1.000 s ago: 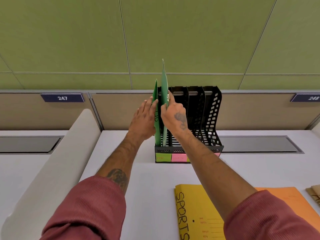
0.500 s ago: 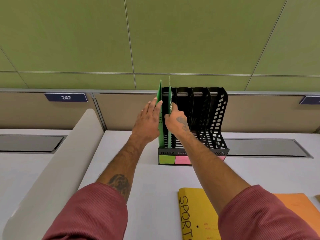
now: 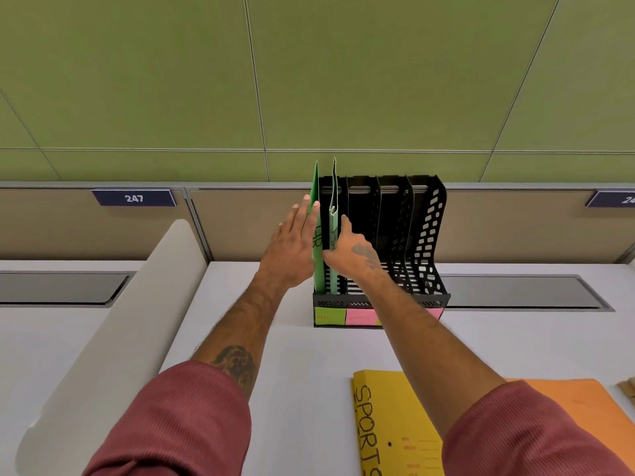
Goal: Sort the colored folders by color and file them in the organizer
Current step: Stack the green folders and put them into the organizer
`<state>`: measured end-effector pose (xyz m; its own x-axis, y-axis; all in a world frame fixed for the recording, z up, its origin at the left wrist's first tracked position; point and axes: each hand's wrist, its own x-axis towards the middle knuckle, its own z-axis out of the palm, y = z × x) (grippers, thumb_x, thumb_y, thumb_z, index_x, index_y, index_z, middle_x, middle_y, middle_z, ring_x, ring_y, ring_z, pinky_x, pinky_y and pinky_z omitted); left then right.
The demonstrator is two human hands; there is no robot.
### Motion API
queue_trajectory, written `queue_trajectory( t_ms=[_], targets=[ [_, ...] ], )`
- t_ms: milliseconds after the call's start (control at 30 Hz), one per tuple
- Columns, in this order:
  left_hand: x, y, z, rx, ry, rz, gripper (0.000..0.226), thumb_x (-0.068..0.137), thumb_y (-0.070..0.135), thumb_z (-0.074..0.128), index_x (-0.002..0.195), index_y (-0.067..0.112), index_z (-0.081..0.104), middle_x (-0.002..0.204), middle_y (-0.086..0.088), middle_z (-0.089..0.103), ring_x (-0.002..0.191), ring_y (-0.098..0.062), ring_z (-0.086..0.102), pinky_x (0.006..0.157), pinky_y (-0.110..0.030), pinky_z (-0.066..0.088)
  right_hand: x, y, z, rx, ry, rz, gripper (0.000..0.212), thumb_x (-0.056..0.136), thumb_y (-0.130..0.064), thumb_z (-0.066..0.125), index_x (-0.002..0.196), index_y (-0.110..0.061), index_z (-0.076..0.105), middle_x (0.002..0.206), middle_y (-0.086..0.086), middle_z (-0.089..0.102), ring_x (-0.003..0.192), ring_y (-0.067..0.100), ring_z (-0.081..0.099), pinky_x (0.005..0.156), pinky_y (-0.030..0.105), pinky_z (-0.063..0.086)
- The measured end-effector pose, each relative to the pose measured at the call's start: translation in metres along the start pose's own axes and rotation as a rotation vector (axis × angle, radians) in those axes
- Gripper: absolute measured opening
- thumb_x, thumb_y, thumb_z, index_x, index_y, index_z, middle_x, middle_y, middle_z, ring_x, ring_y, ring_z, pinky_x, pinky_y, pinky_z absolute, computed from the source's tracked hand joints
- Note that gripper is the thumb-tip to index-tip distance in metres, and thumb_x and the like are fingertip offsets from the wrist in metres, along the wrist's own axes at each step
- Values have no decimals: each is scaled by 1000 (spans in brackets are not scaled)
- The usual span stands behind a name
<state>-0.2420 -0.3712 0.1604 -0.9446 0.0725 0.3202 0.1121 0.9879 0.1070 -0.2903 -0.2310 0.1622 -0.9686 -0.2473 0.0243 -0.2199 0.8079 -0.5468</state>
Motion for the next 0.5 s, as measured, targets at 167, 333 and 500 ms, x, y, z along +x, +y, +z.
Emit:
queue_trajectory(
  t_ms=[167,333,500],
  targets=[
    [-38,9,7,79,-26,-19,109,82,15,62,154,15,-19,163,-5,-23,151,-28,-13,121,-54,16,-37,23,6,-11,13,-18,80,94,-33,52,158,-21,6,149,13,40,130,32,47,104,50,43],
    [-87,21,26,152,-47,-17,101,92,55,51,155,18,-19,162,-6,-25,150,-27,-19,122,-54,8,-89,61,21,-271,124,-75,74,101,-58,29,159,-19,8,166,18,2,153,35,0,119,57,18],
    [-130,32,46,148,-95,-28,85,95,69,22,154,22,-18,161,-5,-27,149,-26,-23,121,-53,-1,-139,92,24,-446,146,-110,93,86,-79,-2,160,-24,7,166,18,-2,153,35,-5,119,61,13]
  ],
)
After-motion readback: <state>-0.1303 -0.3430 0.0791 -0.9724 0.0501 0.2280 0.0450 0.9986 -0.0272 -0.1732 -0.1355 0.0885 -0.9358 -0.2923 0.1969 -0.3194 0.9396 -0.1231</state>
